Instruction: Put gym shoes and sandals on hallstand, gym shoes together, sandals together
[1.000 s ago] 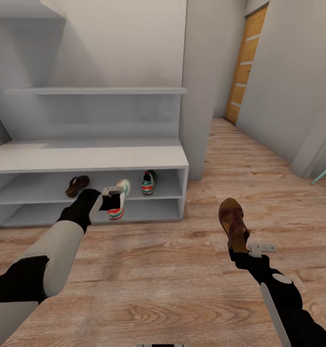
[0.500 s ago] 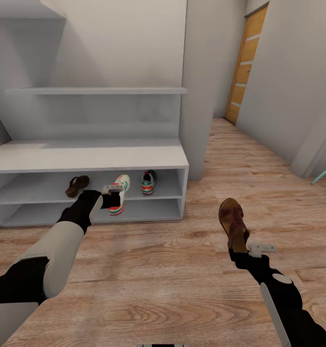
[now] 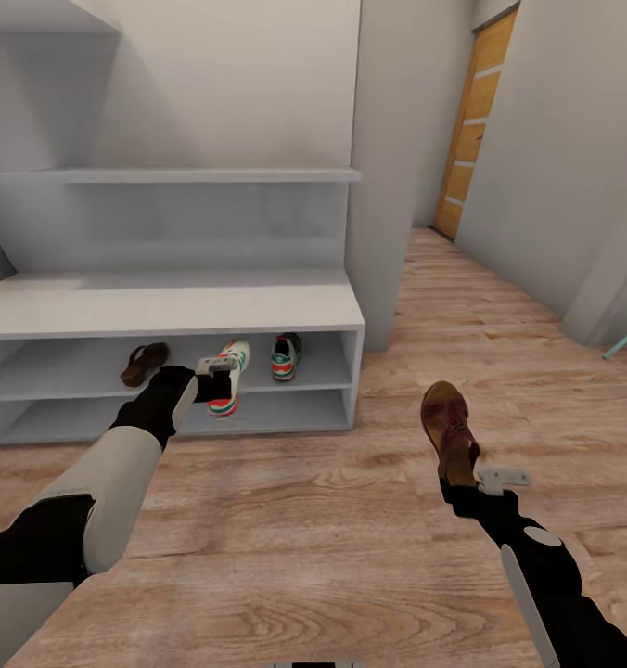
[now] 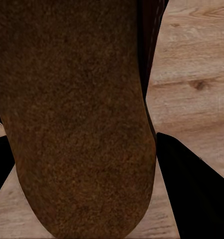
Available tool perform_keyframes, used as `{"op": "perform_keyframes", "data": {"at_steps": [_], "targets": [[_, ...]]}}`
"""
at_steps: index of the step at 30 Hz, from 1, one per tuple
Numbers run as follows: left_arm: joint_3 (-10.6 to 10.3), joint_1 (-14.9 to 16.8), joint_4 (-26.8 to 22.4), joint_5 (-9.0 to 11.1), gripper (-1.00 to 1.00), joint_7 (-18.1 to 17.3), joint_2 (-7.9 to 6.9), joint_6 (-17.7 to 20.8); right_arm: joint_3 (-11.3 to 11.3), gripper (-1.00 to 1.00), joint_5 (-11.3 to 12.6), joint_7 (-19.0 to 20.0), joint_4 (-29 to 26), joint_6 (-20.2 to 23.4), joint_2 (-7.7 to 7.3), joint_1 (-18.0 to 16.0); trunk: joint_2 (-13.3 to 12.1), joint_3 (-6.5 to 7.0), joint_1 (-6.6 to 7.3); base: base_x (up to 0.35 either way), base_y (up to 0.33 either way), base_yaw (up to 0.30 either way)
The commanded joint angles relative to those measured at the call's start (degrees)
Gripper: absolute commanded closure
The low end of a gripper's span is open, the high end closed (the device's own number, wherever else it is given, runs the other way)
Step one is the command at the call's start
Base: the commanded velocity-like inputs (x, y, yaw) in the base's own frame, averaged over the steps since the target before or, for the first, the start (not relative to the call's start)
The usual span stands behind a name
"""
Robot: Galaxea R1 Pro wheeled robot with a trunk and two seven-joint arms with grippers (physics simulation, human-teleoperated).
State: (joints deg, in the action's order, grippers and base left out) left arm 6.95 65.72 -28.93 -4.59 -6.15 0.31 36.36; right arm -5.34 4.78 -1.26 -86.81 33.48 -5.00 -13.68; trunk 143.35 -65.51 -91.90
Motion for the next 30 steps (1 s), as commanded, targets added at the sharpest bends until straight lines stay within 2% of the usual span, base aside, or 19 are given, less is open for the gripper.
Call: {"op": "perform_keyframes", "data": {"at_steps": [1,15,19,30], "targets": [[0.3,0.0,-0.1,-0.5,1.00,-0.5,0.04,0.3,0.0,1.00,0.5,-0.1,-0.1,0.3,-0.01,0.0,0.0,-0.05,-0.02,0.290,0.000,0.000],[0.5,-0.2,-0.1,-0.3,1.00,-0.5,0.19,0.4,0.0,1.00,0.5,-0.1,-0.1,0.3,-0.01,0.0,0.0,-0.05,-0.02,0.058,-0.003,0.000],[0.5,-0.7,-0.1,-0.2,1.00,-0.5,0.61,0.4,0.0,1.00,0.5,-0.1,-0.1,0.3,-0.01,0.0,0.0,-0.05,-0.02,0.172,-0.095,0.000],[0.4,-2.3,-0.1,-0.6,1.00,-0.5,1.28,0.4,0.0,1.00,0.5,-0.2,-0.1,0.3,-0.01,0.0,0.0,-0.05,-0.02,0.013,-0.008,0.000]]}}
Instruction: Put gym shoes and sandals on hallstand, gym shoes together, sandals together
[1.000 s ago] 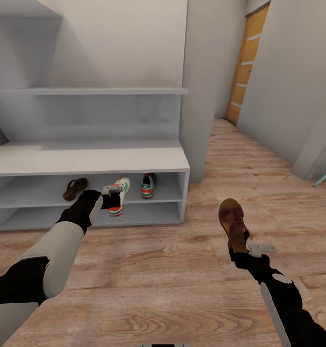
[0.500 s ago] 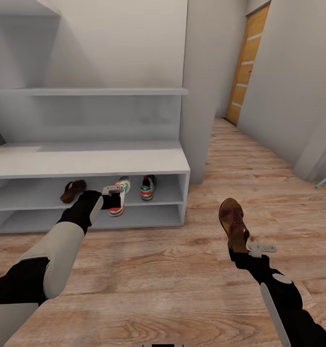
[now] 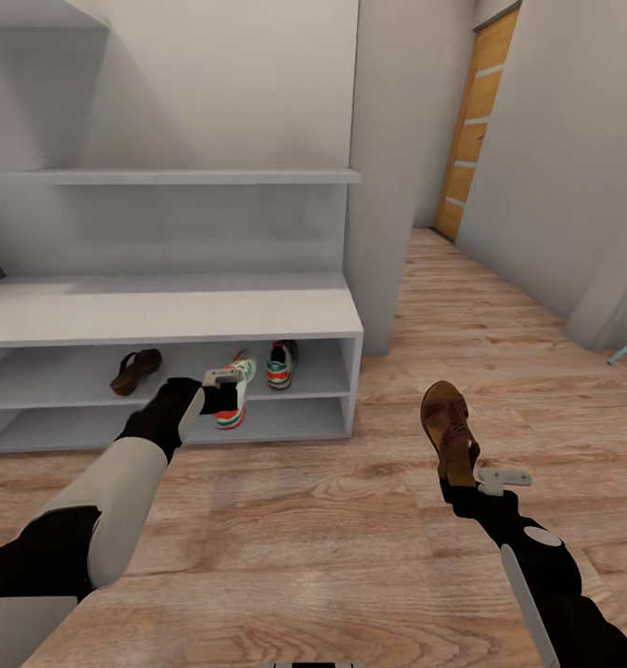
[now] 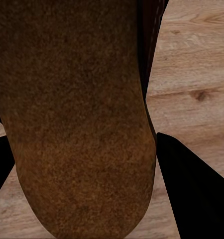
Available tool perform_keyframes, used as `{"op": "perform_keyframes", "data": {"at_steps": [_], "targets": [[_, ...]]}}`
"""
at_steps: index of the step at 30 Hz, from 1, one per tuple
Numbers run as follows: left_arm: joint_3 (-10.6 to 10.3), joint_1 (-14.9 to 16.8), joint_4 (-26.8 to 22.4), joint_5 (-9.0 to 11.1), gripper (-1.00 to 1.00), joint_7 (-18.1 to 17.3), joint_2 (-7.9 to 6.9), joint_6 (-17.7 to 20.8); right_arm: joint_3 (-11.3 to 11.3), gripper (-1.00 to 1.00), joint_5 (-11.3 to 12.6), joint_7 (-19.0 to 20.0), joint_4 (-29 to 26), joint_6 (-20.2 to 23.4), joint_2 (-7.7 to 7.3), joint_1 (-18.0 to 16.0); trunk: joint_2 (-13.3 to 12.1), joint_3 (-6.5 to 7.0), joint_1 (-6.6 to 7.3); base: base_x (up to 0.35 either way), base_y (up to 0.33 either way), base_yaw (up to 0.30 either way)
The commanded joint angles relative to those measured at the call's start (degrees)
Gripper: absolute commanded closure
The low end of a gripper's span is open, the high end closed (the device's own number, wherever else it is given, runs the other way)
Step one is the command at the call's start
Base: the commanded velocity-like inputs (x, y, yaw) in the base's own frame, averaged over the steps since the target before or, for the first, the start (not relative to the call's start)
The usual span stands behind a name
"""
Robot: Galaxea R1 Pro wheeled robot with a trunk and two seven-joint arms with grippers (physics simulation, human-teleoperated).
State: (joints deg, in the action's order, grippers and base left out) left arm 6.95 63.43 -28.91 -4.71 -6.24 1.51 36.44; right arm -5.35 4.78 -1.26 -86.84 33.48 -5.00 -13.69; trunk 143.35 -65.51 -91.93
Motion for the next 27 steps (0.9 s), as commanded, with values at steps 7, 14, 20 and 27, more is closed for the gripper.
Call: {"op": "perform_keyframes", "data": {"at_steps": [7,14,20,27], "targets": [[0.5,-0.4,-0.1,-0.6,1.00,-0.4,0.07,0.3,0.0,1.00,0.5,-0.1,-0.1,0.3,-0.01,0.0,0.0,-0.05,0.01,0.000,0.000,0.000],[0.7,-0.4,-0.1,-0.6,1.00,-0.4,0.03,0.2,0.0,1.00,0.5,-0.1,-0.1,0.3,-0.01,0.0,0.0,-0.05,0.01,0.044,0.000,0.000],[0.7,-0.4,-0.1,-0.6,1.00,-0.4,0.04,0.2,0.0,1.00,0.5,-0.1,0.0,0.3,-0.01,0.0,0.0,-0.05,0.01,0.191,0.000,0.000],[0.7,-0.4,-0.1,-0.6,1.00,-0.4,0.05,0.1,0.0,1.00,0.5,-0.1,0.0,0.3,-0.01,0.0,0.0,-0.05,0.01,0.122,0.000,0.000]]}}
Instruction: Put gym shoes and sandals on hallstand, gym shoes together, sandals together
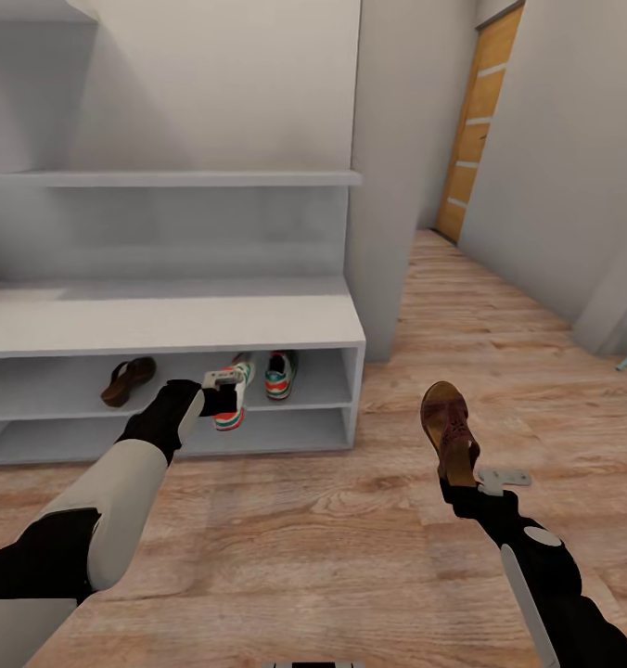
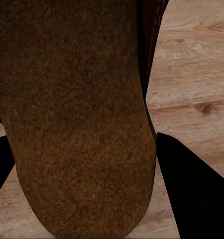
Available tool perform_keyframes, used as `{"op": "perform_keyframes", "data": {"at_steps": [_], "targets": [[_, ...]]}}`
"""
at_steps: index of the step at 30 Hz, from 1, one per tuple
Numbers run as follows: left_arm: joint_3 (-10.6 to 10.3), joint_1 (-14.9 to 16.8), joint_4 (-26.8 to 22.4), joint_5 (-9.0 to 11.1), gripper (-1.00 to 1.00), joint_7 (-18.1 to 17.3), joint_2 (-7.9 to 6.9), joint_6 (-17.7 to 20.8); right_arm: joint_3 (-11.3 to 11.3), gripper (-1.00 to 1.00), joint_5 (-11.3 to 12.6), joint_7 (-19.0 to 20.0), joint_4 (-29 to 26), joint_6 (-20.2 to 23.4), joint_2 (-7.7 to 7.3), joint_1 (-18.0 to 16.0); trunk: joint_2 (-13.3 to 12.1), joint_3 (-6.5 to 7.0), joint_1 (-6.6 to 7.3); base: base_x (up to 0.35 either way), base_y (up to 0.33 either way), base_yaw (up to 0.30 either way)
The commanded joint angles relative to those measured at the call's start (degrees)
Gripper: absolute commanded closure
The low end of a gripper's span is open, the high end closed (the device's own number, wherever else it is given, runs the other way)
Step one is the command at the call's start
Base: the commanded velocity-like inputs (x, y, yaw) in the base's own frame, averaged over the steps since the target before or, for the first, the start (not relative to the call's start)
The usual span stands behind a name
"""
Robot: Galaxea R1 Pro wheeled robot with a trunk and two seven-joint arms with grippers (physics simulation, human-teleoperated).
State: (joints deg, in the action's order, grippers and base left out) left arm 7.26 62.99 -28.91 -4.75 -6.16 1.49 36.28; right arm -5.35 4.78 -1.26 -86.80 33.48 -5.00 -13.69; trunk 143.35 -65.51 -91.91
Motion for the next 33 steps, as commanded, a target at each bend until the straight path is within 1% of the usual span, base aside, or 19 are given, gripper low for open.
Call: {"op": "perform_keyframes", "data": {"at_steps": [1,4,8,18,21,27,33], "targets": [[0.5,0.0,-0.1,-0.5,1.00,-0.4,0.06,0.3,0.0,1.00,0.5,-0.1,-0.1,0.3,-0.01,0.0,0.0,-0.05,-0.02,0.268,0.000,0.000],[0.4,0.0,-0.1,-0.5,1.00,-0.4,0.07,0.3,0.0,1.00,0.5,-0.1,-0.1,0.3,-0.01,0.0,0.0,-0.05,-0.02,0.169,0.000,0.000],[0.4,-0.1,-0.1,-0.5,1.00,-0.5,0.08,0.3,0.0,1.00,0.5,-0.1,-0.1,0.3,-0.01,0.0,0.0,-0.05,-0.02,0.030,0.000,0.000],[0.4,-2.0,-0.1,-0.3,1.00,-0.5,0.09,-0.2,0.0,1.00,0.5,-0.1,0.0,0.3,0.03,0.0,0.0,-0.05,-0.02,0.001,0.000,0.000],[0.4,-2.1,-0.1,-0.3,1.00,-0.5,0.09,-0.3,0.0,1.00,0.5,-0.1,0.0,0.3,0.05,0.0,0.0,-0.05,-0.02,0.039,0.000,0.000],[0.5,-2.2,-0.1,-0.4,1.00,-0.5,0.09,-0.3,0.0,1.00,0.5,-0.1,0.0,0.3,0.06,0.0,0.0,-0.05,-0.02,0.176,0.000,0.000],[0.5,-2.2,-0.2,-0.3,1.00,-0.5,0.09,-0.3,0.0,1.00,0.5,-0.1,0.0,0.3,0.07,0.0,0.0,-0.05,-0.02,0.017,0.000,0.000]]}}
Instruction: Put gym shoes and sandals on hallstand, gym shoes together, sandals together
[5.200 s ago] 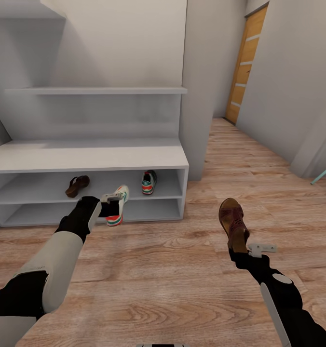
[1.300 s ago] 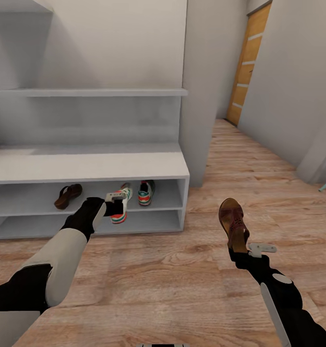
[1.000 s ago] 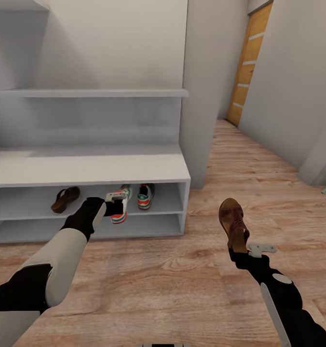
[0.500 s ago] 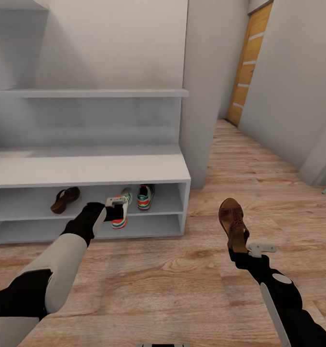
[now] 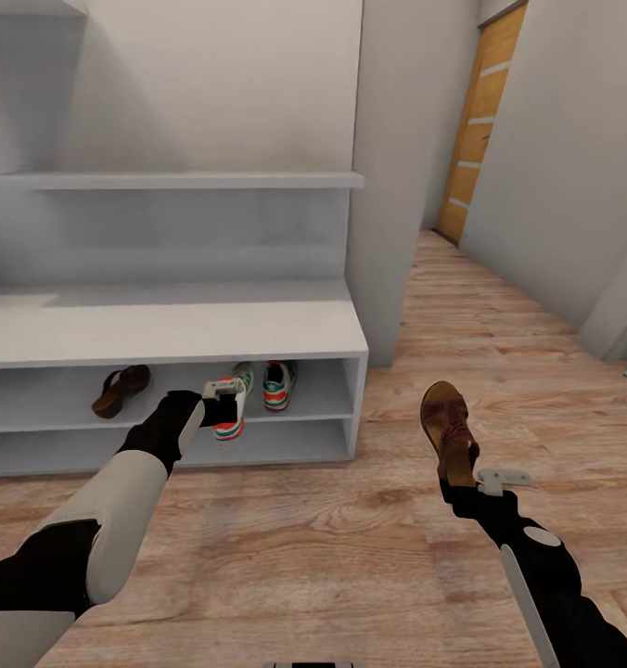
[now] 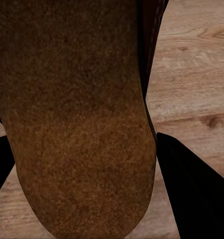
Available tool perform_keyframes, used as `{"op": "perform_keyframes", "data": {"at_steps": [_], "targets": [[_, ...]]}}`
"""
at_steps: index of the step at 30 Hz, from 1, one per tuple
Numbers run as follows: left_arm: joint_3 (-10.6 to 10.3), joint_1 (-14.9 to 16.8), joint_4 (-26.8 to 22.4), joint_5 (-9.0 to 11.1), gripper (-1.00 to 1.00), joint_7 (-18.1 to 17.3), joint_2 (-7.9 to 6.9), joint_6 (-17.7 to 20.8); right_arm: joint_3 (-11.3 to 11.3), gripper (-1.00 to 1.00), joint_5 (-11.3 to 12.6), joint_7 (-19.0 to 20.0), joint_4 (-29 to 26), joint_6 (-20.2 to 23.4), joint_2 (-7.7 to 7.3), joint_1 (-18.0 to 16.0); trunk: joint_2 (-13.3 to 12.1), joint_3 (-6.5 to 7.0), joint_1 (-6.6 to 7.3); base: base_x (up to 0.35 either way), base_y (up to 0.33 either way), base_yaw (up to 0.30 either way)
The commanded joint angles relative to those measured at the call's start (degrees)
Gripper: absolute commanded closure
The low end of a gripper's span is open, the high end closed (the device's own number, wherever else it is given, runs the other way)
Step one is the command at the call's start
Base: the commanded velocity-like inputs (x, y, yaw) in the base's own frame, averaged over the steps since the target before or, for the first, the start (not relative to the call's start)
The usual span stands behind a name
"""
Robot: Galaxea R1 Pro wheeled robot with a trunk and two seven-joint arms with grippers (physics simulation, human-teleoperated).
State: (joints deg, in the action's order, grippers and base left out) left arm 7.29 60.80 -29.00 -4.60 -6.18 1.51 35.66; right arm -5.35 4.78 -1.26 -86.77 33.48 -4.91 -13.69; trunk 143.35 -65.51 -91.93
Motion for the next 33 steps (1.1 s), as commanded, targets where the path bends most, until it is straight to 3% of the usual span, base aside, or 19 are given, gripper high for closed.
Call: {"op": "perform_keyframes", "data": {"at_steps": [1,8,14,33], "targets": [[0.4,0.0,-0.1,-0.5,1.00,-0.4,0.07,0.3,0.0,1.00,0.5,-0.1,-0.1,0.3,-0.01,0.0,0.0,-0.05,0.01,0.024,0.000,0.000],[0.4,0.0,-0.1,-0.7,1.00,-0.2,0.07,0.3,0.0,1.00,0.5,-0.1,-0.1,0.3,-0.01,0.0,0.0,-0.05,0.01,0.165,-0.064,0.000],[0.3,-0.2,0.0,-0.7,1.00,2.2,0.07,0.3,0.0,1.00,0.5,-0.1,-0.1,0.3,-0.01,0.0,0.0,-0.05,0.01,0.029,-0.013,0.000],[0.1,-1.0,0.0,-0.8,1.00,2.6,0.16,-1.3,0.0,1.00,0.5,-0.1,-0.1,0.3,-0.01,0.0,0.0,-0.05,0.01,0.001,0.000,0.000]]}}
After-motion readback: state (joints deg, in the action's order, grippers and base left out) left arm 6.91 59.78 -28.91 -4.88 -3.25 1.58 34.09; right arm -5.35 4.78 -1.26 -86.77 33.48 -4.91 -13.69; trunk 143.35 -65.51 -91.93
